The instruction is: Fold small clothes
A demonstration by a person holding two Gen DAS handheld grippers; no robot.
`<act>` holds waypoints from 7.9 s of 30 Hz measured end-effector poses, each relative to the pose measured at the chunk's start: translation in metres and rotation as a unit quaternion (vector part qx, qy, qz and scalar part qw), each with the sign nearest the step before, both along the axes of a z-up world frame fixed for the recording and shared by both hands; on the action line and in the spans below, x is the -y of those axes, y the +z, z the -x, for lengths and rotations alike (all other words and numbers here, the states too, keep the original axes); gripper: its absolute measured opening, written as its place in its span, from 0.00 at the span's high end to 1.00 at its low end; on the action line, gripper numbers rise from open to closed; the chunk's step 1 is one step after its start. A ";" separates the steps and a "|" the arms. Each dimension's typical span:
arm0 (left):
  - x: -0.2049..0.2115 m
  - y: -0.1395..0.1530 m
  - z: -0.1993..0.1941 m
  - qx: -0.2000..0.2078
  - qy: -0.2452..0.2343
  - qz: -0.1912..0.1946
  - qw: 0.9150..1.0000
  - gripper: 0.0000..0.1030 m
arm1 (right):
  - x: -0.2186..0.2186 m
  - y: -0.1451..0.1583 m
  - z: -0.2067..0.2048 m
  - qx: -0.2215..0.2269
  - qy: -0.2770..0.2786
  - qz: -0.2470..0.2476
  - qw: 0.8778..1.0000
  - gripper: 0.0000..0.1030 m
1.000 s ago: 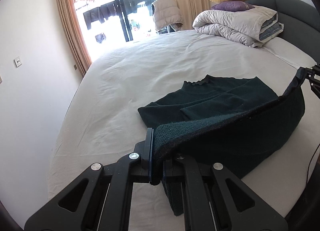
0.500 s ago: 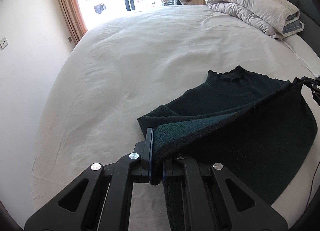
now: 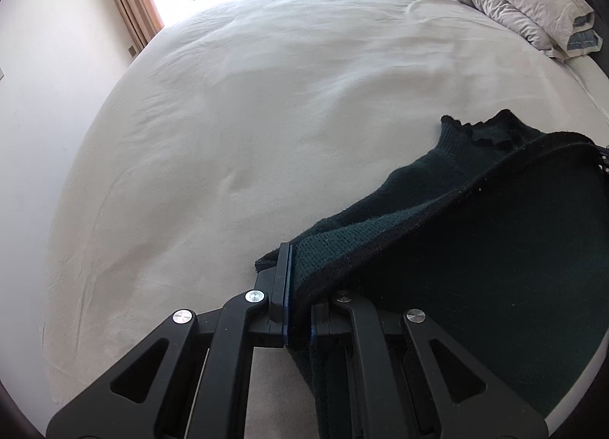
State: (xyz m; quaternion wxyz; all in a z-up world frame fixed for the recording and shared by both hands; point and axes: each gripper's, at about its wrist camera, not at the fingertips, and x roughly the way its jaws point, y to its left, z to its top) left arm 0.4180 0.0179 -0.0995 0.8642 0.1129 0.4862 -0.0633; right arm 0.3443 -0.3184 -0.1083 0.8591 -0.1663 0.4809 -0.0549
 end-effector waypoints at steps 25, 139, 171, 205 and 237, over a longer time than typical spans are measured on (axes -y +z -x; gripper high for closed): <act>-0.049 0.044 0.034 0.089 0.122 -0.019 0.988 0.28 | -0.010 0.071 0.084 0.110 0.005 -0.232 0.966 0.24; -0.037 -0.032 0.065 0.063 0.131 0.077 0.986 0.20 | 0.081 -0.023 0.082 0.110 -0.212 -0.476 0.846 0.94; -0.042 -0.030 0.069 0.077 0.142 0.090 0.983 0.20 | 0.096 -0.059 0.227 0.200 -0.224 -0.559 0.773 1.00; -0.088 -0.028 0.275 0.034 0.188 0.440 0.877 0.20 | -0.030 0.038 0.221 0.182 -0.072 -0.473 0.859 0.30; -0.109 -0.012 0.325 0.095 0.084 0.419 0.899 0.20 | -0.262 0.074 0.052 0.081 0.139 -0.415 0.895 0.45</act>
